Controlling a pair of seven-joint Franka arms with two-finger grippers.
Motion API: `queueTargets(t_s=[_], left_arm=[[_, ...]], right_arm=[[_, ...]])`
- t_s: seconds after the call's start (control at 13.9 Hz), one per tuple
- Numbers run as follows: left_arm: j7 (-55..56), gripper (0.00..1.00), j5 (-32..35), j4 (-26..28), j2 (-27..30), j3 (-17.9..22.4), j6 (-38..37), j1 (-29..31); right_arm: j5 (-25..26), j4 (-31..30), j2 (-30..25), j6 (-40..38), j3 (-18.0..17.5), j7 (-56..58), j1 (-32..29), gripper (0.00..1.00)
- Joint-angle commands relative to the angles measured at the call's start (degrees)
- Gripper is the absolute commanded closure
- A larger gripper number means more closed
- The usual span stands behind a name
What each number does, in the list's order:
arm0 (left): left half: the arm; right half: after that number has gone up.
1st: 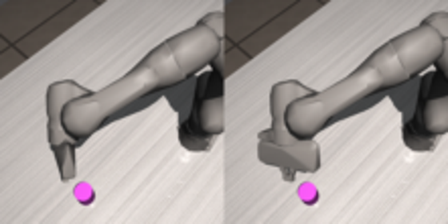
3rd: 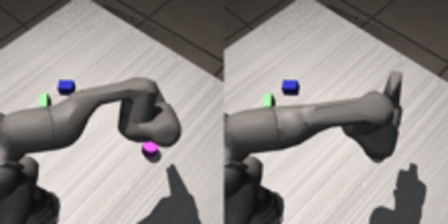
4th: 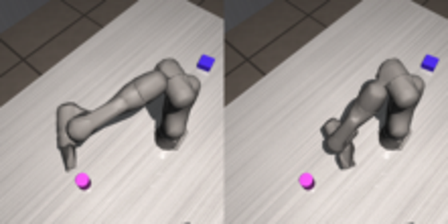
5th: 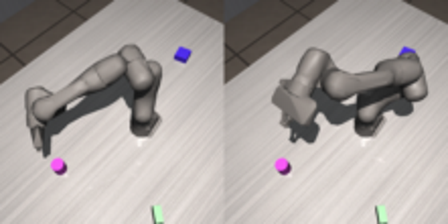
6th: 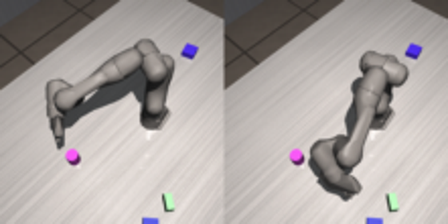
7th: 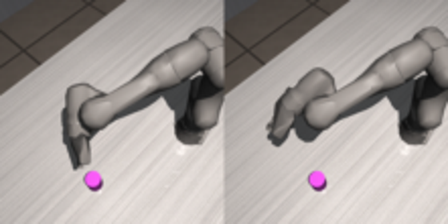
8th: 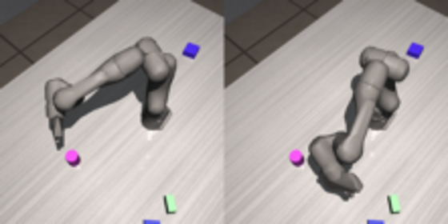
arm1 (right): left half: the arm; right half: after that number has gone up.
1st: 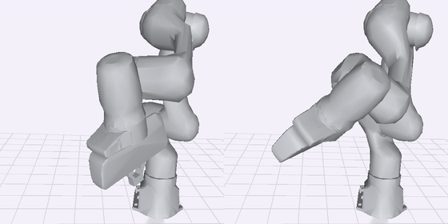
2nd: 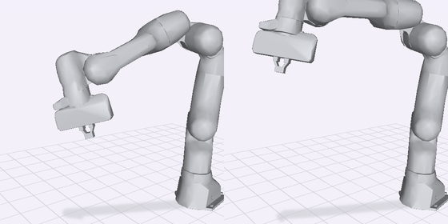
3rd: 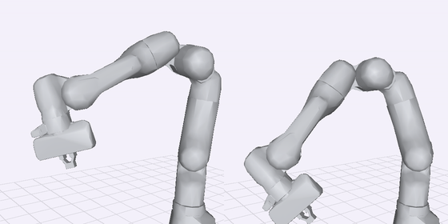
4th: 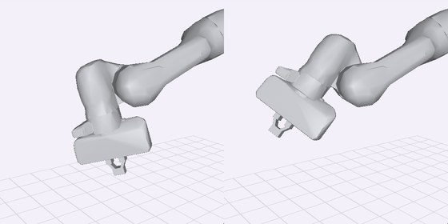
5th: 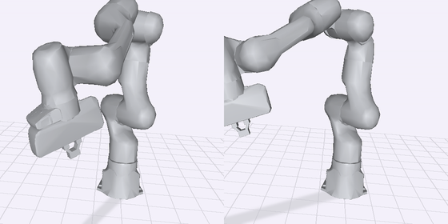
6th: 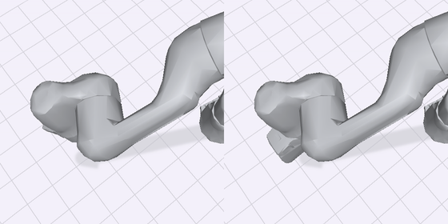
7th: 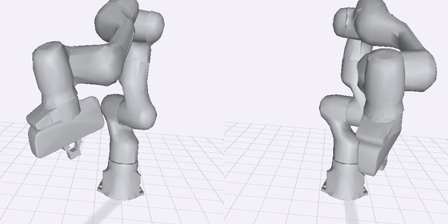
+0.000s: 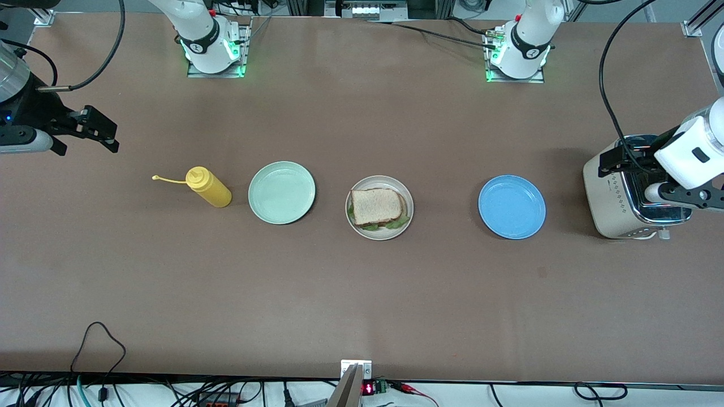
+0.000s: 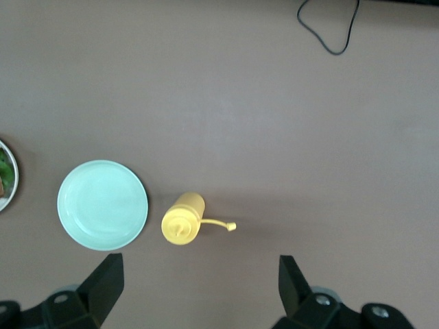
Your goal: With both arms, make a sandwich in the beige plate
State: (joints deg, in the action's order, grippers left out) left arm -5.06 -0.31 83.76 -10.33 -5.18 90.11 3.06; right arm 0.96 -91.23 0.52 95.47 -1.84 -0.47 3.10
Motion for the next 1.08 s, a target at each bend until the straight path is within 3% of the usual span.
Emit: queueTargets(t_s=[0.0, 0.14, 1.01], left_arm=[[0.3, 0.0, -1.1, 16.2, 14.2, 0.7, 5.3, -0.9], [-0.1, 0.0, -1.0, 17.9, 16.5, 0.7, 4.8, -1.0], [0.1, 0.0, 0.7, 14.8, 15.7, 0.3, 0.0, -0.9]], right_arm=[[-0.1, 1.6, 0.6, -3.4, -0.7, 0.1, -0.7, 0.0], [0.1, 1.7, 0.6, -3.3, -0.7, 0.2, -0.7, 0.0], [0.3, 1.3, 1.0, -3.1, -0.7, -0.3, -0.1, 0.0]])
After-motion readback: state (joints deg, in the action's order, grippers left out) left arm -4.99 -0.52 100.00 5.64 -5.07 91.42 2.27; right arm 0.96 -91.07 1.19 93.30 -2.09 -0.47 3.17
